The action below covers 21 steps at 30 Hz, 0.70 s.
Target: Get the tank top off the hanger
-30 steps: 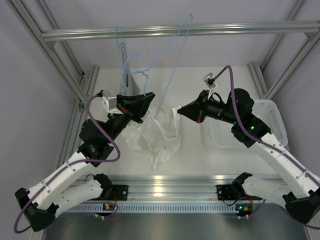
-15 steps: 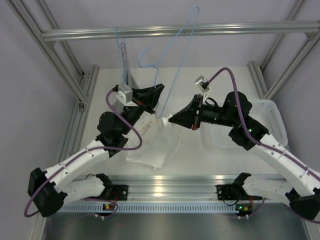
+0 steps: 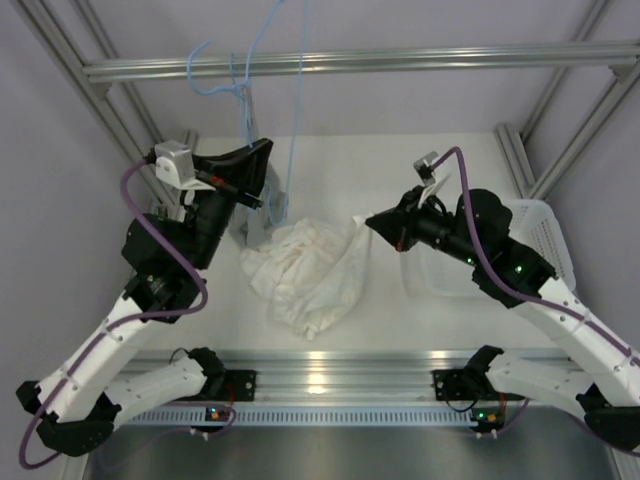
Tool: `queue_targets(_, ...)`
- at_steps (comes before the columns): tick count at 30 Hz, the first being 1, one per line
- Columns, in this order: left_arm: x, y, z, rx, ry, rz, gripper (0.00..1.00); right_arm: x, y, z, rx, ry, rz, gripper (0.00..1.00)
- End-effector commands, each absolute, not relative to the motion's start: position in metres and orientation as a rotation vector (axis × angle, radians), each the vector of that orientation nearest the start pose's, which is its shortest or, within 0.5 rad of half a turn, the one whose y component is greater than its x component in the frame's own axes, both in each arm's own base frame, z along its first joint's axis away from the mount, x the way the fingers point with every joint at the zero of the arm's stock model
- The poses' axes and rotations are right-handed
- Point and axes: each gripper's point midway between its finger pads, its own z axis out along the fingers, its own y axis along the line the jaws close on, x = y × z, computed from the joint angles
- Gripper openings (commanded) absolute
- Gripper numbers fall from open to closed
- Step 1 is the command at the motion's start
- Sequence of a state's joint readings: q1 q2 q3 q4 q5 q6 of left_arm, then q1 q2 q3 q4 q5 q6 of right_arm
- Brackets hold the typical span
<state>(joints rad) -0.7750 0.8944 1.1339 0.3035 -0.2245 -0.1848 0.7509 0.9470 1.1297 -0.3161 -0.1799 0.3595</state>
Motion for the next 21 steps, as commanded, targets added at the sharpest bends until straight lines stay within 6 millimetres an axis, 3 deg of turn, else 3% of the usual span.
queue_targets(1,0.246,-0.197,0.494,0.142,1.31,-0.714,0.0,0.226,0.233,0.381,-0.42,1.707,0.801,0.0)
queue_targets(2,0.243,-0.196,0.501,0.141,1.323,-0.727,0.0,0.228,0.23,0.378,-0.414,1.712,0.782,0.0)
queue_targets(4,0.235,-0.203,0.494,0.173,1.389,-0.779,0.0,0.23,0.229,0.37,-0.414,1.731,0.765,0.0)
queue_targets(5,0.23,-0.204,0.477,0.197,1.475,-0.774,0.0,0.231,0.227,0.367,-0.407,1.742,0.749,0.0)
queue_targets(7,0.218,-0.201,0.473,0.201,1.541,-0.81,0.0,0.237,0.219,0.36,-0.378,1.758,0.698,0.0)
queue_targets(8,0.212,-0.196,0.451,0.226,1.641,-0.777,0.0,0.239,0.217,0.357,-0.369,1.767,0.683,0.0)
queue_targets(10,0.207,-0.187,0.439,0.208,1.705,-0.744,0.0,0.246,0.217,0.344,-0.362,1.802,0.655,0.0)
queue_targets(13,0.208,-0.168,0.428,0.153,1.733,-0.664,0.0,0.263,0.224,0.307,-0.353,1.889,0.588,0.0)
queue_targets(16,0.206,-0.161,0.443,0.12,1.695,-0.67,0.0,0.274,0.238,0.27,-0.377,1.969,0.58,0.0)
queue_targets(19,0.206,-0.161,0.449,0.137,1.692,-0.66,0.0,0.277,0.244,0.257,-0.38,2.003,0.583,0.15)
queue_targets(21,0.213,-0.163,0.453,0.14,1.706,-0.628,0.0,0.277,0.243,0.258,-0.369,1.994,0.588,0.33)
